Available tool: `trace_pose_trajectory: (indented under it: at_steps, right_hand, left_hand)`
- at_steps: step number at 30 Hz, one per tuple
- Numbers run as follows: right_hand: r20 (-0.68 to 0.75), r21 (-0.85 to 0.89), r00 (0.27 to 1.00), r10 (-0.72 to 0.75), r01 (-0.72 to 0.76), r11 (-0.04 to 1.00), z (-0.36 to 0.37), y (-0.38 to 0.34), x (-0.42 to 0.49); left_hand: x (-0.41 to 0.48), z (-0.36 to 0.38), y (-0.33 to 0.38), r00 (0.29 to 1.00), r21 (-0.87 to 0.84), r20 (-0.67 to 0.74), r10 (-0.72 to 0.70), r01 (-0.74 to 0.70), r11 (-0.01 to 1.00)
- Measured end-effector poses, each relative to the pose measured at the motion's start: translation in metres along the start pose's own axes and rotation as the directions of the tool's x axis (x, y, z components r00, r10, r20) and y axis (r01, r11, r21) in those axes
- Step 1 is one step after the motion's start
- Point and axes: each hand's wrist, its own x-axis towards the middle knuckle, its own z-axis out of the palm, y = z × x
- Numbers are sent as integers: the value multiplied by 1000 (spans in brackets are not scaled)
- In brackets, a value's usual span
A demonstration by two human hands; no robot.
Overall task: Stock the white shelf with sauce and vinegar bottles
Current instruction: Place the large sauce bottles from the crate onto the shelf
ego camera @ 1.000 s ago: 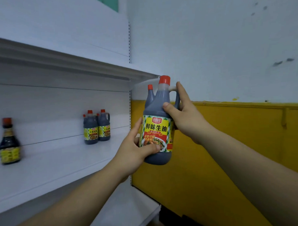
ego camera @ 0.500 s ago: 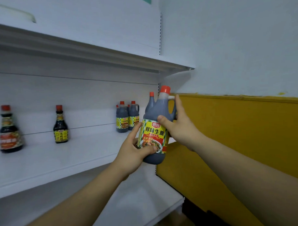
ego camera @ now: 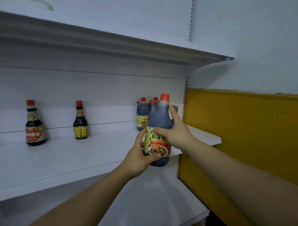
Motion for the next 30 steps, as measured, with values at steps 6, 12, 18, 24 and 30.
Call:
trace_pose_trajectory:
  at_steps: [6, 12, 18, 24, 30]
  right_hand:
    - [-30, -25, 999, -45, 44, 999, 9, 44, 65]
    - [-58, 14, 998, -1, 2, 1000, 8, 92, 120]
    - [-90, 42, 996, 13, -9, 999, 6, 136, 156]
    - [-41, -26, 999, 23, -24, 999, 12, 170, 194]
    - [-63, -142, 996, 64, -73, 987, 36, 197, 222]
  left_hand:
    - [61, -43, -42, 983, 688, 61, -172, 84, 721]
    - [104, -56, -89, 898, 919, -5, -440, 178, 353]
    - [121, -55, -119, 867, 934, -35, -497, 205, 292]
    - [123, -56, -130, 876, 942, -44, -480, 196, 273]
    - [122, -56, -130, 872, 946, -46, -487, 195, 261]
